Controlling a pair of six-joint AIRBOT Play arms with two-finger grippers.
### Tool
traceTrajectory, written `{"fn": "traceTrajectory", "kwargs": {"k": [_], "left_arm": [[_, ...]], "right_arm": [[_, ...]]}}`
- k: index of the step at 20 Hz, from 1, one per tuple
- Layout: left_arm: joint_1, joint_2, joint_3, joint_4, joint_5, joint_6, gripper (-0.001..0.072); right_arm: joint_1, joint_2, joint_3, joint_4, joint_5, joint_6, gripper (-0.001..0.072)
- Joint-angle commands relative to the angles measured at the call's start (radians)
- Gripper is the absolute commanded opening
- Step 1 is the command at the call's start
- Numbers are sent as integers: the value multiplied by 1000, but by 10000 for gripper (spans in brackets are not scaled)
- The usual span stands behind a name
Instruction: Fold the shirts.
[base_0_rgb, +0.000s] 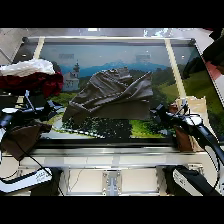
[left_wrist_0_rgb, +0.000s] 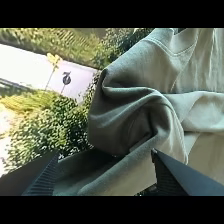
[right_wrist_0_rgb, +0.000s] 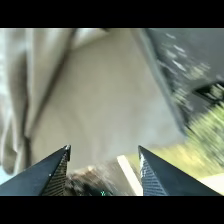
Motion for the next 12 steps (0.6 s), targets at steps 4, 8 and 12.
{"fn": "traceTrajectory", "kwargs": {"k": [4, 8, 12], "left_arm": [[0, 0, 0, -5, -3, 1, 649], [0, 0, 0, -7, -3, 1, 649], [0, 0, 0, -7, -3, 1, 649]], "right_arm": [[36, -66, -100, 52, -27, 55, 490], [132, -171, -74, 196, -163, -29, 489], [154, -197, -34, 234, -268, -26, 401]]}}
